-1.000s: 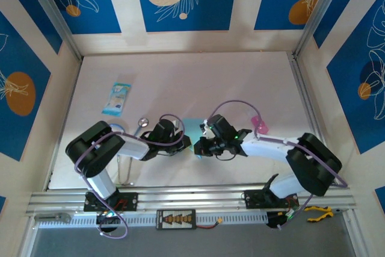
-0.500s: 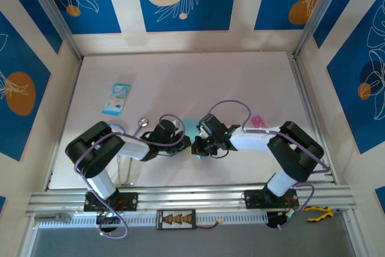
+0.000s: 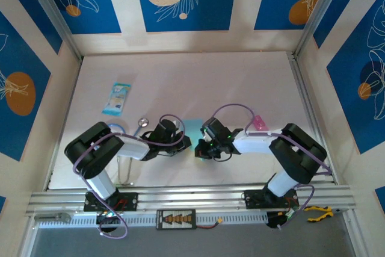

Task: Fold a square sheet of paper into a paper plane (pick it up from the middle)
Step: Third fold the triangle at the center of the table.

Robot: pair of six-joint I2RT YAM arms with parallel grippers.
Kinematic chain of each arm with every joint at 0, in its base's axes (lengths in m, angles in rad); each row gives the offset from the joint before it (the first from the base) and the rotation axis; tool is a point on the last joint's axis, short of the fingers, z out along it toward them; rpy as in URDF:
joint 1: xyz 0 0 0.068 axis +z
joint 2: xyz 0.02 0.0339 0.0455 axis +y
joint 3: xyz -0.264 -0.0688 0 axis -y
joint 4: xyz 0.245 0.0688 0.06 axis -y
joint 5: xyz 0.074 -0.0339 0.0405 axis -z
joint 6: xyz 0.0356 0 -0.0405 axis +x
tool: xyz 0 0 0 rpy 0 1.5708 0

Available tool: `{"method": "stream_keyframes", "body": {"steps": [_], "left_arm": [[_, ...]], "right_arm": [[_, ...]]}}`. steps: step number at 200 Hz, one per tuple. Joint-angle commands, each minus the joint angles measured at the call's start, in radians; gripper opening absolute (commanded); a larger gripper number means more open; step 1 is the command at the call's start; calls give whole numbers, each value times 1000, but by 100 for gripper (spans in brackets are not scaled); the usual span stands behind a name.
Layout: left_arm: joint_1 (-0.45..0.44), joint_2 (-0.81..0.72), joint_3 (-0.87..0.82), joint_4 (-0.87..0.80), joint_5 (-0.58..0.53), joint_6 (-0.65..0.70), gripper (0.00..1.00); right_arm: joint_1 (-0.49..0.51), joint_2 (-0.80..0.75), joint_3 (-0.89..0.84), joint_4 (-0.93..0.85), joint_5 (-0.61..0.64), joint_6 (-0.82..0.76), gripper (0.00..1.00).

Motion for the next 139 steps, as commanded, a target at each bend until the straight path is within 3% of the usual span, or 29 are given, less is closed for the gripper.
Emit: {"method": "stream_keyframes", "body": {"steps": [1, 41, 80, 114, 139], "left_arm": [[-9, -4, 2, -87, -28, 21, 2], [-8, -8, 10, -84, -23, 25, 3], [-8, -19, 9, -78, -21, 31, 4], [-9, -18, 6, -64, -20, 31, 5], [-8, -17, 4, -56, -15, 31, 6]], "right_arm": [[-4, -43, -54, -45, -16, 9, 7], [9, -151, -31, -87, 13, -69, 13], [-17, -159, -15, -163, 82, -88, 18], [-134, -143, -80, 13, -80, -57, 34], [-154, -89, -53, 41, -121, -70, 35]]}}
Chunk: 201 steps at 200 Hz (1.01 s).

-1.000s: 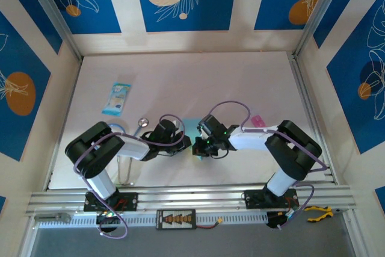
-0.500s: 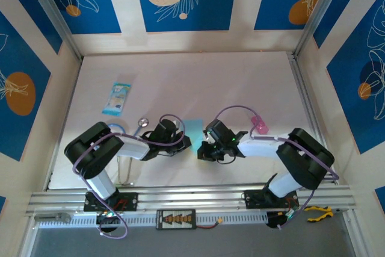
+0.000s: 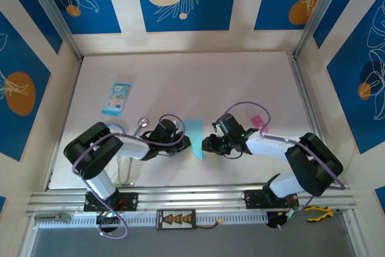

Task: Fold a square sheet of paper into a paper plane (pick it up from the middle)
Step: Third fold the triangle at the center of the table.

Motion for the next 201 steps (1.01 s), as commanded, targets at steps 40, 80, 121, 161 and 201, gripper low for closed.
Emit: {"method": "stream_keyframes", "body": {"steps": [40, 80, 121, 161, 201], "left_arm": [[-9, -5, -2, -21, -4, 28, 7], [-9, -4, -1, -21, 1, 30, 8], [-8, 2, 4, -19, 4, 32, 8], [-8, 9, 5, -15, 9, 31, 8], [-8, 13, 7, -10, 10, 28, 8]], "right_arm": [[-21, 111, 50, 80, -93, -9, 33], [-38, 135, 81, 67, -63, -30, 33], [-68, 163, 111, 58, -59, -70, 33], [-89, 188, 131, 64, -83, -97, 31], [-95, 229, 155, 62, -112, -106, 29]]}}
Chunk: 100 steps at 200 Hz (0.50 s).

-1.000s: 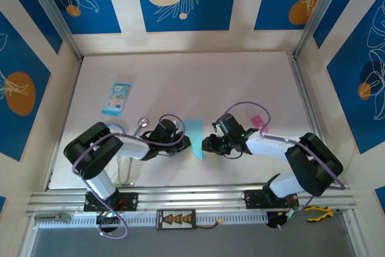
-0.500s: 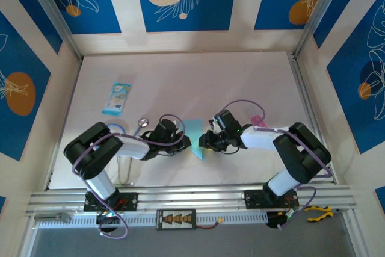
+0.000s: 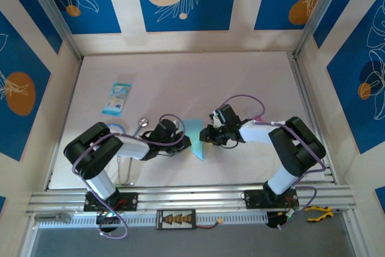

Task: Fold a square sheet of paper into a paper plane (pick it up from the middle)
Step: Third fold the triangle at the center of the table.

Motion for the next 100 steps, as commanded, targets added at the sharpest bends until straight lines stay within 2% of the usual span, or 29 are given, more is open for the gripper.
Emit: {"method": "stream_keyframes", "body": {"steps": [1, 38, 100], "left_arm": [[-9, 12, 6, -13, 10, 28, 8], [-8, 13, 5, -15, 8, 29, 9], [-7, 23, 9, -7, 12, 28, 10]], "right_arm": [[-5, 23, 26, -3, -46, -22, 29], [6, 0, 11, 18, -60, -9, 24], [21, -43, -6, -19, -35, 3, 23]]}}
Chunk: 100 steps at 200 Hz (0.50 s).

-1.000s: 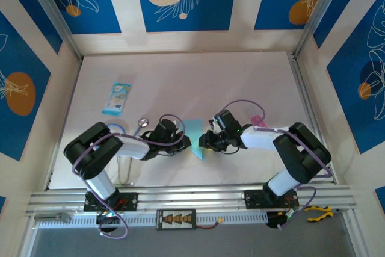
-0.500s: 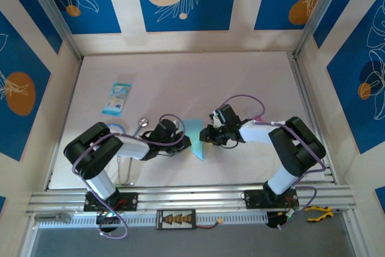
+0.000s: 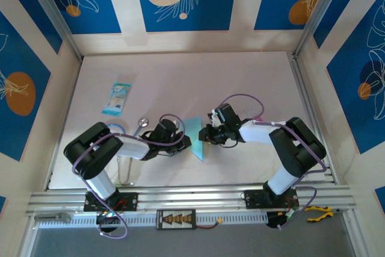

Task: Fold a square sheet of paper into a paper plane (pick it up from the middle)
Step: Third fold the triangle at the center of the table.

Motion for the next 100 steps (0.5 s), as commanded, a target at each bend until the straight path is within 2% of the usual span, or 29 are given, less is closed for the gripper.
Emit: {"method": "stream_keyframes", "body": {"steps": [1, 58, 100], "left_arm": [[-7, 22, 9, -11, 11, 27, 10], [-7, 14, 1, -9, 10, 25, 10], [-7, 6, 3, -20, 7, 29, 10]], "right_arm": [[9, -22, -10, -35, -2, 2, 22], [30, -29, 2, -115, 54, 17, 24], [64, -89, -36, -125, 90, 52, 28]]}}
